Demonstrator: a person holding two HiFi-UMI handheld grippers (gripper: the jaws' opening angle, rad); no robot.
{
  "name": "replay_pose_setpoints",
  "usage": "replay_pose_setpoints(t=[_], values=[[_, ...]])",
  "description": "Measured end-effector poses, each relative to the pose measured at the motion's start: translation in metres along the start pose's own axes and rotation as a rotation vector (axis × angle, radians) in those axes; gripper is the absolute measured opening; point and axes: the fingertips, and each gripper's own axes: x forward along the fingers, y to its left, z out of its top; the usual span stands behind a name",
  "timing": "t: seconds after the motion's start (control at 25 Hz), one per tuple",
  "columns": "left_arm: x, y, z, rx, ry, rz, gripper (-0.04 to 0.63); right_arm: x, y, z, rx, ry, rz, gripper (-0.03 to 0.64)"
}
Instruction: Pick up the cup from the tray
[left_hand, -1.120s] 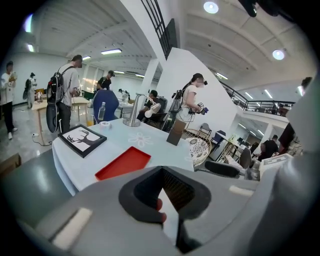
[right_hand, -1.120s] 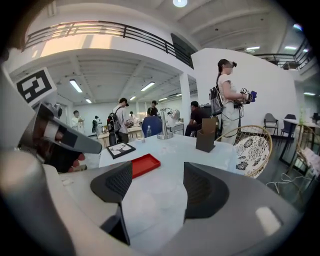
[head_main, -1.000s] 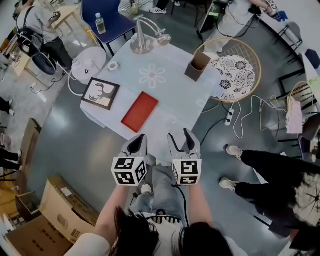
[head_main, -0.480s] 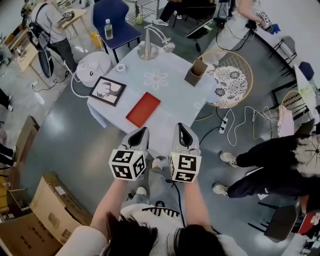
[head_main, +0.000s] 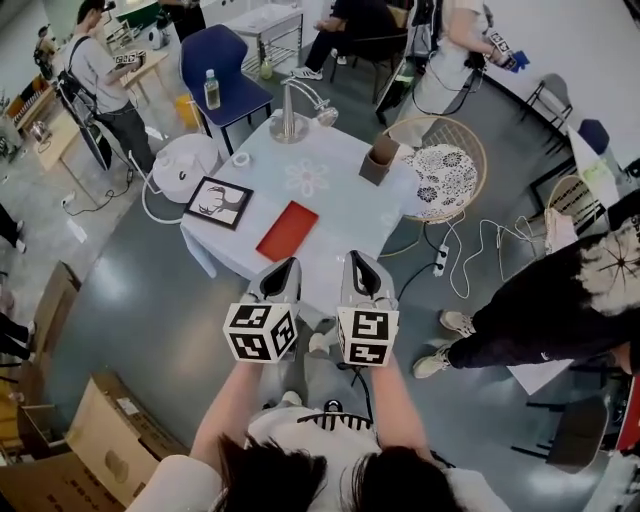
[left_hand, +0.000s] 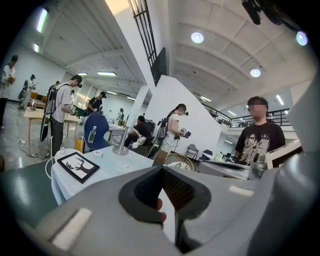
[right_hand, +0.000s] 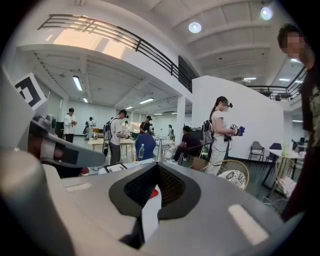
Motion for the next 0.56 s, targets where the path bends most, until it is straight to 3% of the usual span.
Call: replay_pose_setpoints(t=[0.56], values=[[-0.026, -0.011, 0.006, -0.001, -0.039, -0.002, 0.000, -0.032, 0.007, 0.014, -0.002, -0.044, -0.034, 0.025]])
